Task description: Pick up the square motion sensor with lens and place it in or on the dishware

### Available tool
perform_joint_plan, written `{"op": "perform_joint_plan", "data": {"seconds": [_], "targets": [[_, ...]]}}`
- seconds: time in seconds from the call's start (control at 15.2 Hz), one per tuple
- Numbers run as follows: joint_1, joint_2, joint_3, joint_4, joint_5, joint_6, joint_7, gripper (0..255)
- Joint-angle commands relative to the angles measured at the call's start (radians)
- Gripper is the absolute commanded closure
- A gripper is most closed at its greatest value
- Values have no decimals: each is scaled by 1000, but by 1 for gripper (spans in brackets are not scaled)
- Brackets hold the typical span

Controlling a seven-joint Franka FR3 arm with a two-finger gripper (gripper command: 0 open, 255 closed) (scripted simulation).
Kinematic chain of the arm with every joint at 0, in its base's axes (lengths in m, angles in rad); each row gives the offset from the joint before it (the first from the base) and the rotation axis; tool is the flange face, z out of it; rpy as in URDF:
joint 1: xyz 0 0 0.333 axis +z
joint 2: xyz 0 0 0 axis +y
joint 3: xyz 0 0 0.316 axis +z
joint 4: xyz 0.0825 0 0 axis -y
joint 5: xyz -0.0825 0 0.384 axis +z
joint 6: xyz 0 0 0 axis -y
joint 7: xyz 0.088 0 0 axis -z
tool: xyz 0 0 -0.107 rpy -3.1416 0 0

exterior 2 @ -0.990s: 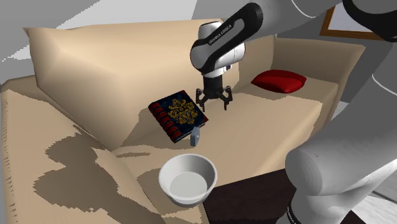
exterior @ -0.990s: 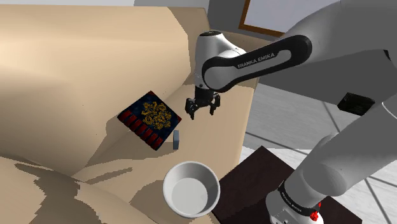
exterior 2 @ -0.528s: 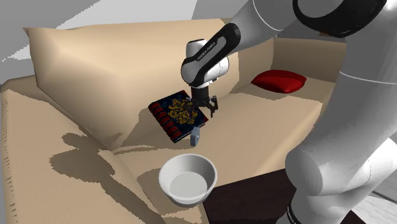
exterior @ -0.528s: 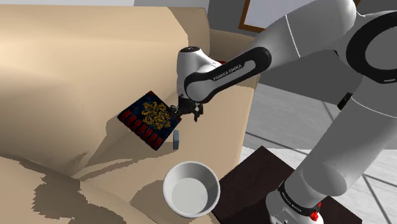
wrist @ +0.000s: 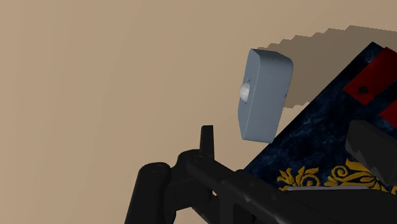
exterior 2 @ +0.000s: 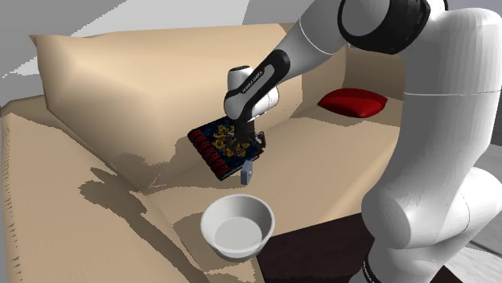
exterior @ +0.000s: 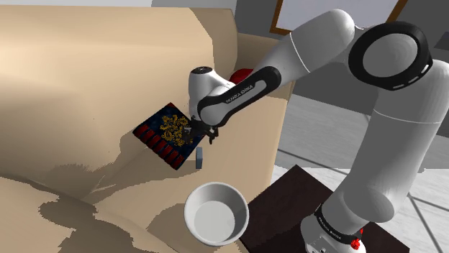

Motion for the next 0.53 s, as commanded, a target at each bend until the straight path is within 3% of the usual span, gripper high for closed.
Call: {"op": "perform_joint_plan", "data": {"seconds": [0.0,0.46], "targets": [[3,20,-5,-5,-13,24,10,0],[7,46,-13,-10,-29,52,21,0]]}}
